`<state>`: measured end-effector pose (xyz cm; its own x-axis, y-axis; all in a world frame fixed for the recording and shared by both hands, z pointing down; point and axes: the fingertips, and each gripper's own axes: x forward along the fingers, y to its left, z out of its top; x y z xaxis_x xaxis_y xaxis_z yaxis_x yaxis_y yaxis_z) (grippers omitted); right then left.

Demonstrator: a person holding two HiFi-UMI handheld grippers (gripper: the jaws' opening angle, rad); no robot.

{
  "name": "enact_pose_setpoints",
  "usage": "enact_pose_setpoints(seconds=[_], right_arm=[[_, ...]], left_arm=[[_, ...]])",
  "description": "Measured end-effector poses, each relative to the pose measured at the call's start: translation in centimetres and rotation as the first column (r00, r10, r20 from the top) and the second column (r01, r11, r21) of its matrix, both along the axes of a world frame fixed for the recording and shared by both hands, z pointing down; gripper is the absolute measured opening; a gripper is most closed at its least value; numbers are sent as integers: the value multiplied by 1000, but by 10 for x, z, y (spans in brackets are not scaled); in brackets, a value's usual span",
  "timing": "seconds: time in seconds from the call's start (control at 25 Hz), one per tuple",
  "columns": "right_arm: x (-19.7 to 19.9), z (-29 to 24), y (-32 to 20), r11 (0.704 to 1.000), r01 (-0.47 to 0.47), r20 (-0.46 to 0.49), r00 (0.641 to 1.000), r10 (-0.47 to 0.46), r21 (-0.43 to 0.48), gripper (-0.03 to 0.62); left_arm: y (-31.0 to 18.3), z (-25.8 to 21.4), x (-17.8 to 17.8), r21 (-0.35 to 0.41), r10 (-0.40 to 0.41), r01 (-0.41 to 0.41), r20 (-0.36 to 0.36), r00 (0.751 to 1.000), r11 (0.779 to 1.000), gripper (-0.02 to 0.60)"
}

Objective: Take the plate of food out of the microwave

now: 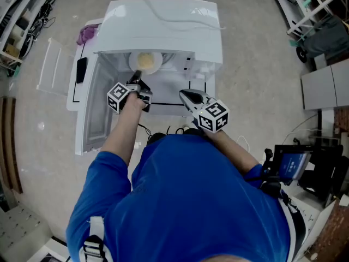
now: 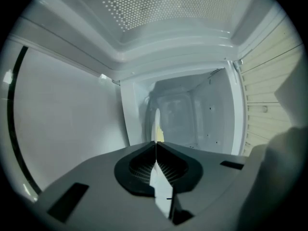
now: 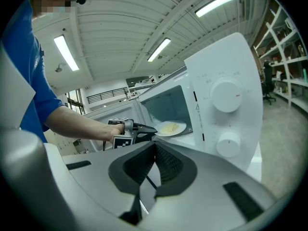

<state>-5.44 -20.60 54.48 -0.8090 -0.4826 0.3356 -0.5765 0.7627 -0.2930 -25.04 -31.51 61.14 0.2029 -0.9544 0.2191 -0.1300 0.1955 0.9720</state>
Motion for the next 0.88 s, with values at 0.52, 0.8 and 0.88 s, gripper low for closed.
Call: enact_pose_setpoints(seconds=[0.52,0.8,0.88], right_arm=[[3,-2,4,1000,-2,-3,1000,2,2,3],[9,-7,11,1000,-19,-12,1000,19,3,3],[10,-7,14,1000,-26,-16,1000,26,2,3]], left_arm=[[13,-3,-4,42,-40,43,-51,998,998,17],[26,-4,-4,61,-54,59,-84,995,996,17],[30,-4,-4,66,-54,60,-90,994,996,17]])
